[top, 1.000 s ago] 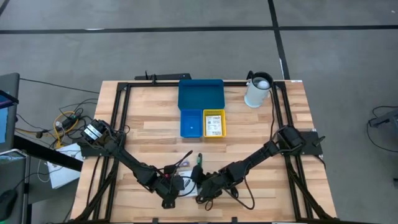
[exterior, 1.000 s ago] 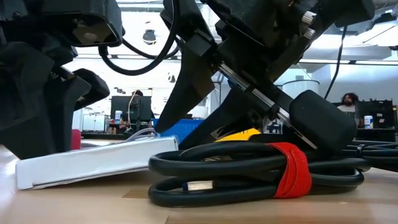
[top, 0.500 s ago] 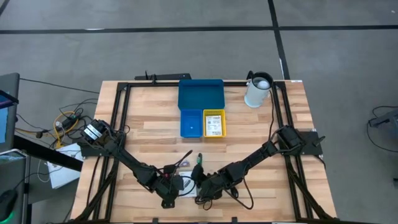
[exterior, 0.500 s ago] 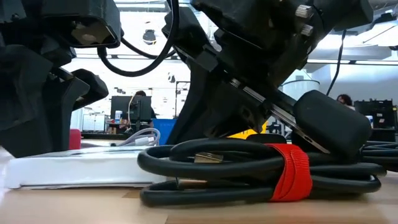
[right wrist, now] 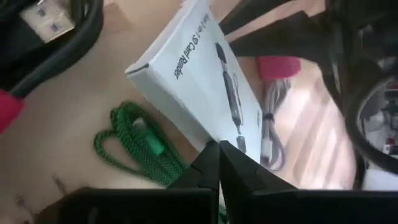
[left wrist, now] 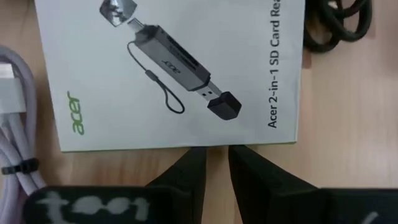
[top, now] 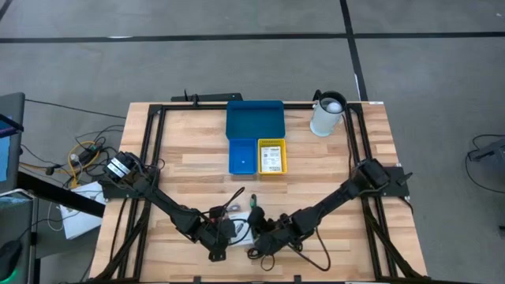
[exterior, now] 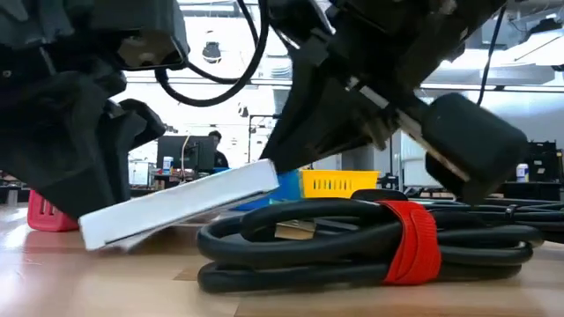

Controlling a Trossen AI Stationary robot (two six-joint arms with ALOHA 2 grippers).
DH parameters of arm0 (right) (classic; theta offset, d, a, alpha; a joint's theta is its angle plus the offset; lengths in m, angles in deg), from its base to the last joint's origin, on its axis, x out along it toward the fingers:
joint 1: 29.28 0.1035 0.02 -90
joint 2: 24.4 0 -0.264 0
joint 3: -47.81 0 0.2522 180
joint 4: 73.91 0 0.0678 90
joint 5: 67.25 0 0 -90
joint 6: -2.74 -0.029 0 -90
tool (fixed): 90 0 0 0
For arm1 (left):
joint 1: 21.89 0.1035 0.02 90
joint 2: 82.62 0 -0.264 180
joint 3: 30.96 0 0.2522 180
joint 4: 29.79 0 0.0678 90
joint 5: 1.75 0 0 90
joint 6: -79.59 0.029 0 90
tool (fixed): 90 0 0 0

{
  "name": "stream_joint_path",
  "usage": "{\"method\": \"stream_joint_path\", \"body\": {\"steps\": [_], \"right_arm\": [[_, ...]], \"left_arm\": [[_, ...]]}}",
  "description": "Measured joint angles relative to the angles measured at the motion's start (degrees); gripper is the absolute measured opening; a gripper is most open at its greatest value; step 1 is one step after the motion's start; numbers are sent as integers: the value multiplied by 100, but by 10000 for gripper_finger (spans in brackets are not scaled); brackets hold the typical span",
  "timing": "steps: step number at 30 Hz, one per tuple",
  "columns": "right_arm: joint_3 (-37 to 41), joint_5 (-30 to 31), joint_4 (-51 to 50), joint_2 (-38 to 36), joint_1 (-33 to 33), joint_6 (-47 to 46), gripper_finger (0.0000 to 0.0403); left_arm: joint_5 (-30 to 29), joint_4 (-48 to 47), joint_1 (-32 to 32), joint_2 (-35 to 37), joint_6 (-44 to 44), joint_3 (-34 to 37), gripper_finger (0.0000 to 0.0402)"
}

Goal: Pick and place items into bin
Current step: Put the white card reader box into the yellow bin

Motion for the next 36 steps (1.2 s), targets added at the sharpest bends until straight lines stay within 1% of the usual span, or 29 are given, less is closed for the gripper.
{"method": "stream_joint_path", "body": {"steps": [7, 11, 24, 27, 30, 32, 36], "right_arm": [[-7, 237, -423, -335, 44, -238, 1], [9, 268, -667, -453, 70, -340, 1], [7, 351, -871, -467, 114, -463, 0], [7, 353, -1208, -467, 114, -541, 0], [9, 338, -1735, -467, 66, -769, 0], [11, 221, -1991, -467, 55, -928, 0], [13, -113, -2010, -467, 67, -944, 14]], "left_arm": [[-173, 100, 9, 4, -50, -20, 62], [-220, 177, 9, 13, -50, -24, 62], [-255, 385, 4, 11, 178, -15, 62], [-241, 374, 4, 11, 178, -13, 62], [-233, 372, 2, 11, 178, -13, 62], [-221, 368, 2, 11, 178, -11, 62], [-259, 346, 2, 11, 178, -11, 62]]}}
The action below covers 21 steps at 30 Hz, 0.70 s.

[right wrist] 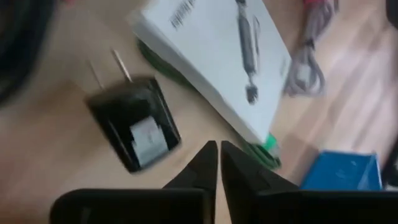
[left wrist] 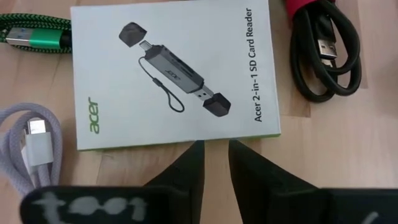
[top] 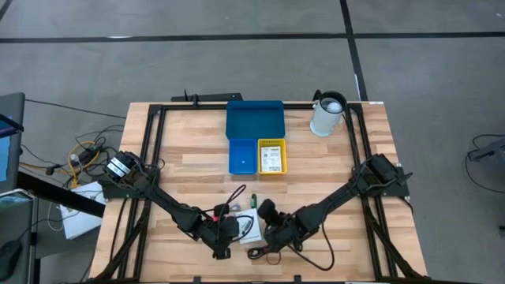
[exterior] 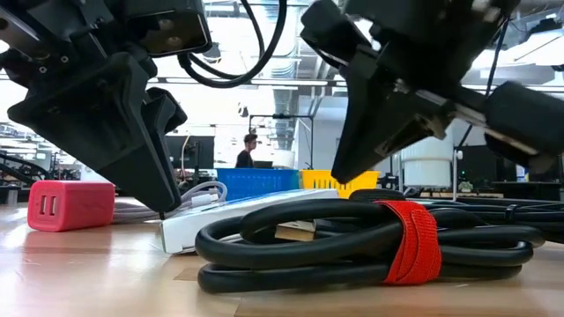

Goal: Pick and place items into bin
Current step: Put the white card reader box into the yellow bin

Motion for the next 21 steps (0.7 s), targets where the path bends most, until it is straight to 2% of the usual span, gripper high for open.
{"method": "stream_joint_path", "body": {"steps": [12, 21], "right_arm": [[0, -288, 99, 0, -189, 230, 118], [4, -441, 416, 9, -264, 751, 148]], "left_arm": [[-4, -28, 87, 2, -2, 4, 62], [21, -35, 87, 0, -50, 4, 62]]}}
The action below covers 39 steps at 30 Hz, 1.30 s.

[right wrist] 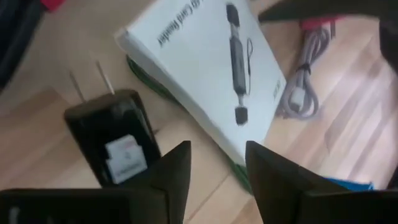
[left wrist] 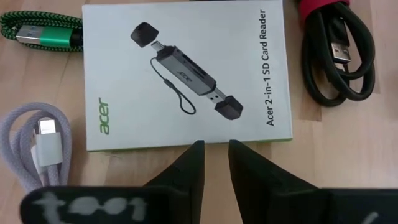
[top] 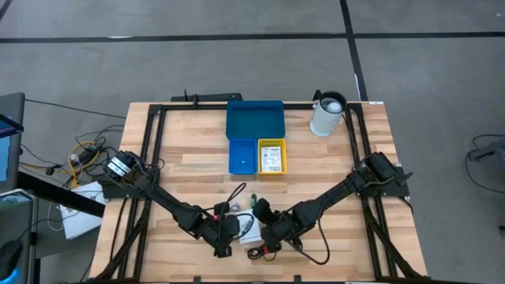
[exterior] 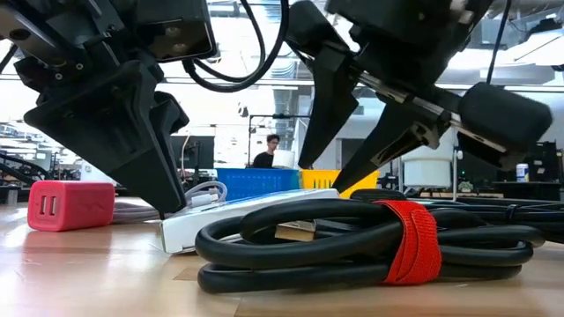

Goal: Pick and place items into bin
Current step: Put the white card reader box into the yellow bin

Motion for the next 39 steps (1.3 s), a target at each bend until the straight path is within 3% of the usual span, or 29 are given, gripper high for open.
{"method": "stream_joint_path", "body": {"steps": [11, 39], "right_arm": [[-2, 248, 236, 455, 47, 337, 137], [3, 480, 636, 459, 85, 341, 133]], "left_arm": [[66, -307, 0, 0, -229, 7, 62], [-113, -308, 13, 0, -269, 7, 62]]}}
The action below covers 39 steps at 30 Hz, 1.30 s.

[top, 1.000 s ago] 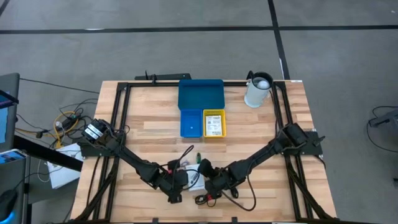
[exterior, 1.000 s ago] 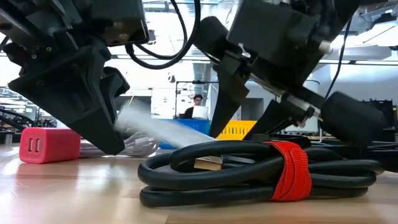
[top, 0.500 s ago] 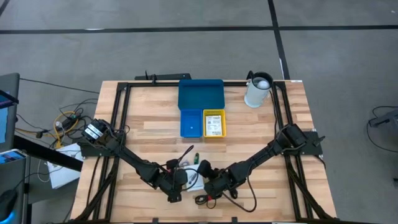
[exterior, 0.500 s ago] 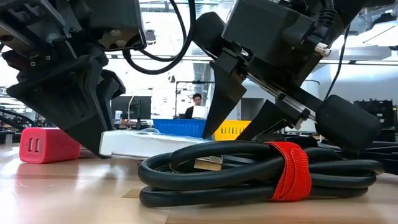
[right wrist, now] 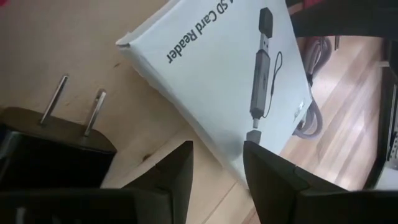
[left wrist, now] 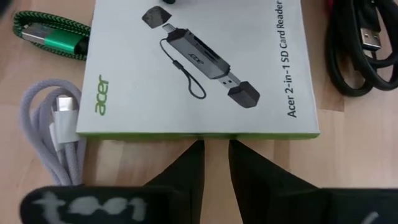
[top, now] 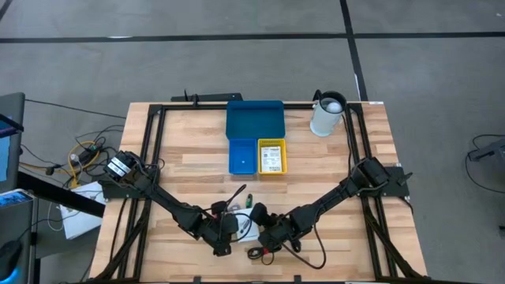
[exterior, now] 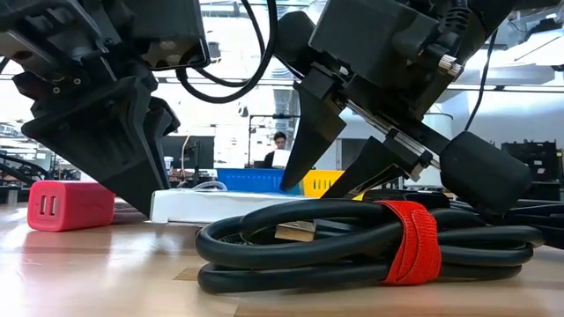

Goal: Pick and place items into bin
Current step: Put the white card reader box into the yellow bin

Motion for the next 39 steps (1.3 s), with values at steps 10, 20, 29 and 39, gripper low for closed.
{"method": "stream_joint_path", "body": {"steps": [10, 20, 29, 39], "right_arm": [[0, -4, -1, 0, 0, -1, 133], [0, -13, -11, 0, -1, -42, 133], [-2, -19, -13, 0, -2, -49, 130], [-2, -4, -55, 0, -2, -193, 129]], "left_arm": [[-115, -203, -26, 0, -183, 0, 130], [-413, -203, -321, 0, 116, 0, 190], [-1174, -524, -713, -134, 1033, -7, 191], [-2864, -187, -1061, -1065, 1495, -125, 191]]}}
